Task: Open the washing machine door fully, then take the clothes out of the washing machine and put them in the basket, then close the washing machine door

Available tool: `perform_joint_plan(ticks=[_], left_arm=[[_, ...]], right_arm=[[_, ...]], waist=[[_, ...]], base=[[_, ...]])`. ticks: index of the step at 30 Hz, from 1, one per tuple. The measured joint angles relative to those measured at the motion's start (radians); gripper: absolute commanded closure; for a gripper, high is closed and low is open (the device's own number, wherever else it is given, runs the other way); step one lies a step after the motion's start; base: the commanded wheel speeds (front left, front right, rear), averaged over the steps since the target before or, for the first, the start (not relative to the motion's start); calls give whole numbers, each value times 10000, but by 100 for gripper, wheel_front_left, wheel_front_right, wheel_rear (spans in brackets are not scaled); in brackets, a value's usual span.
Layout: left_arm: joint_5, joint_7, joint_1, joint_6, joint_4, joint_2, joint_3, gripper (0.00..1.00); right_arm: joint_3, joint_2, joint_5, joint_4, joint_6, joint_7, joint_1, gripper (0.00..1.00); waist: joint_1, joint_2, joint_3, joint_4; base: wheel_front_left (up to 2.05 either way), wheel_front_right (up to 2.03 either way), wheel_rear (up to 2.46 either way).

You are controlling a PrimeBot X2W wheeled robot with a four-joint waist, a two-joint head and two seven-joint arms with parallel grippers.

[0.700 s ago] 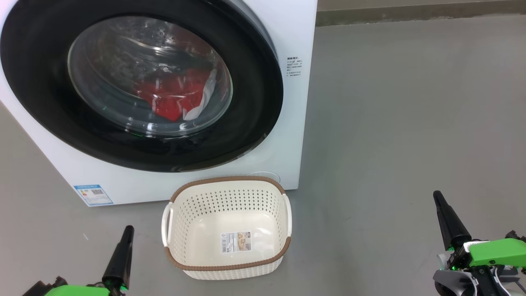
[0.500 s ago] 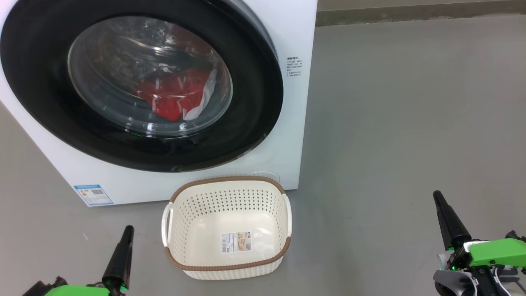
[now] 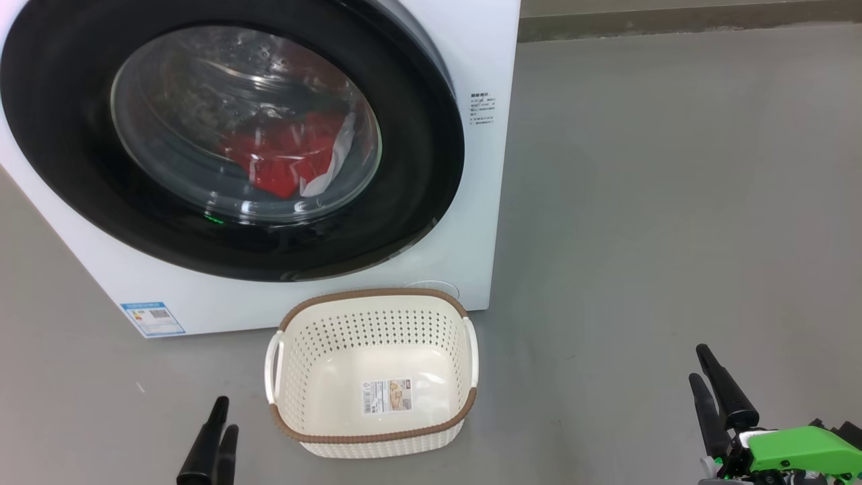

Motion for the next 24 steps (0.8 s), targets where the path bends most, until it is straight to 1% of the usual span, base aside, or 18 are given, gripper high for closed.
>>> perform_joint_plan(ticks=[8,13,21,24], left_arm=[[19,-21,-79,0,2,4,-140,0],[217,-228,-203,0,0,31,-282,0],[575,-548,-334,0,-19,165,-604,0],[968,-723,-491,0,-23,280,-794,0]], right_arm=[[330,-2,2,17,0,-232,-105,0],[545,-8,-10,119,0,-368,-237,0],[755,-13,-326,267,0,-587,-552,0],[823,-23,-815,382,0,-686,-600,0]], waist=[[1,0,-8,-8],[1,0,-1,-13],[1,0,18,-38],[1,0,29,-57]], base=[[0,0,0],[0,0,0],[0,0,0],[0,0,0]])
